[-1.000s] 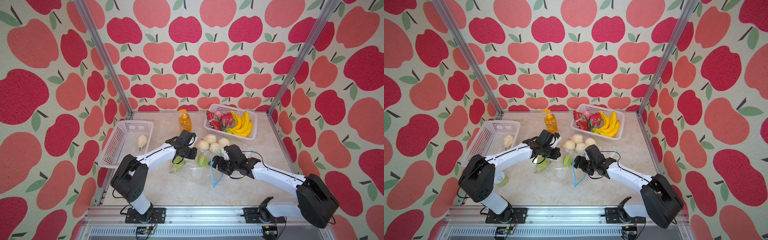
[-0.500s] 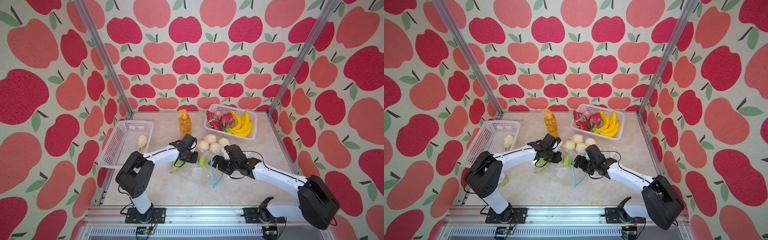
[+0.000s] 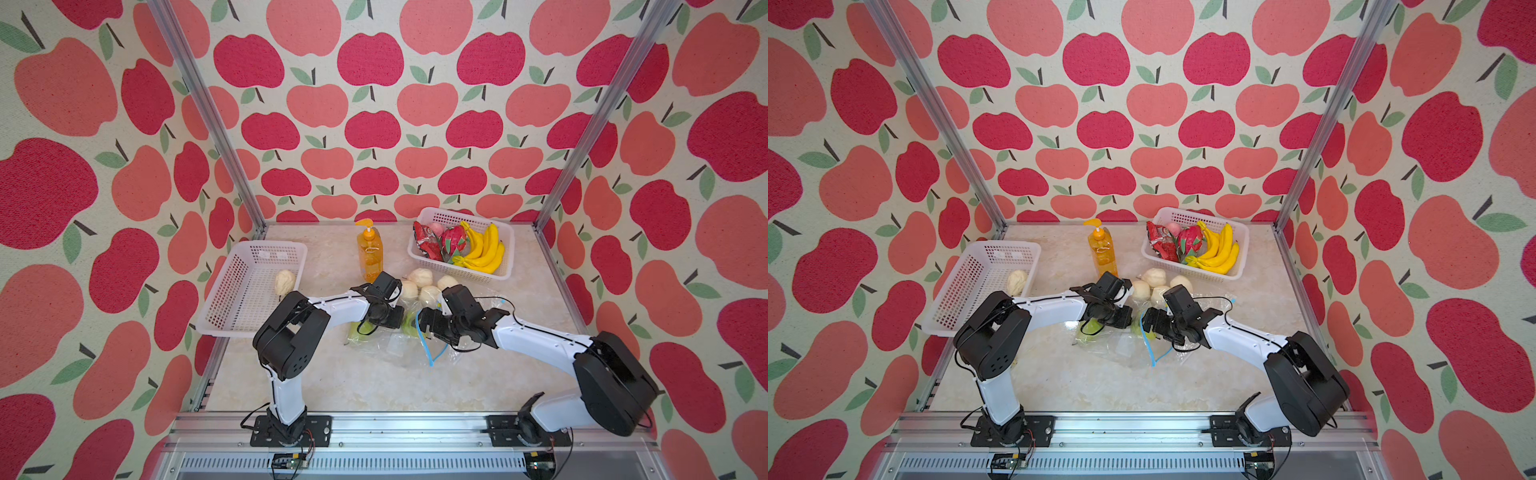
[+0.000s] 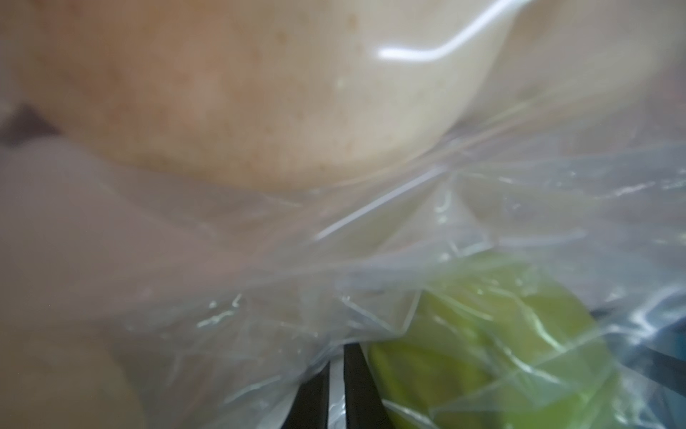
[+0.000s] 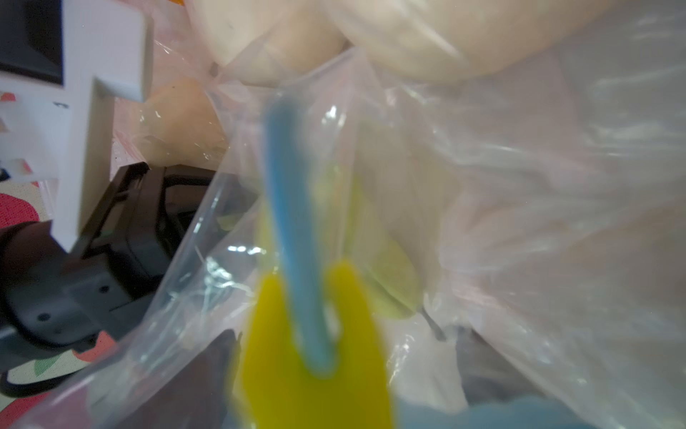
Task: Open the zip-top bag and take out the pear
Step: Pick up the pear from the zipper food storage bag.
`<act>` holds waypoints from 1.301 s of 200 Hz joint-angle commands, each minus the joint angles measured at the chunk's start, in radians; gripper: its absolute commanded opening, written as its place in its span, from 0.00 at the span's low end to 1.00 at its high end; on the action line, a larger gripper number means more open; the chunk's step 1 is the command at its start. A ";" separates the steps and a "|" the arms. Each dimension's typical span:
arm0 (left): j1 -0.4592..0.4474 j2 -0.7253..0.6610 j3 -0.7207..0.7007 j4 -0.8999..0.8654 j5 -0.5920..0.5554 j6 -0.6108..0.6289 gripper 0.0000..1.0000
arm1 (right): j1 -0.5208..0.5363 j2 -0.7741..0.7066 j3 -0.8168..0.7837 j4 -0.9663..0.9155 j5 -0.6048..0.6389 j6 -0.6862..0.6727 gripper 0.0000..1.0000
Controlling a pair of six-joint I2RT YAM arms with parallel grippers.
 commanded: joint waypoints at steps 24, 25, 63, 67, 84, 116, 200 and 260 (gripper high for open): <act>-0.010 0.046 0.020 0.023 0.050 0.022 0.13 | 0.020 0.086 0.096 -0.061 0.071 -0.043 0.99; -0.010 0.046 0.020 0.024 0.050 0.022 0.13 | 0.021 0.087 0.099 -0.061 0.073 -0.044 0.99; -0.013 0.047 0.023 0.021 0.051 0.022 0.12 | 0.060 0.191 0.191 -0.122 0.119 -0.071 0.96; -0.013 0.047 0.024 0.018 0.048 0.022 0.12 | 0.066 0.202 0.199 -0.133 0.128 -0.072 0.95; -0.012 0.047 0.024 0.008 0.037 0.022 0.12 | 0.088 0.233 0.235 -0.185 0.174 -0.079 0.89; -0.006 0.051 0.014 -0.001 0.024 0.018 0.11 | 0.097 0.237 0.253 -0.219 0.192 -0.088 0.71; 0.054 0.065 -0.025 -0.031 -0.010 0.010 0.10 | 0.030 -0.077 0.183 -0.364 0.058 -0.208 0.53; 0.066 0.074 -0.012 -0.051 -0.013 0.023 0.10 | -0.164 -0.366 0.145 -0.533 -0.128 -0.348 0.53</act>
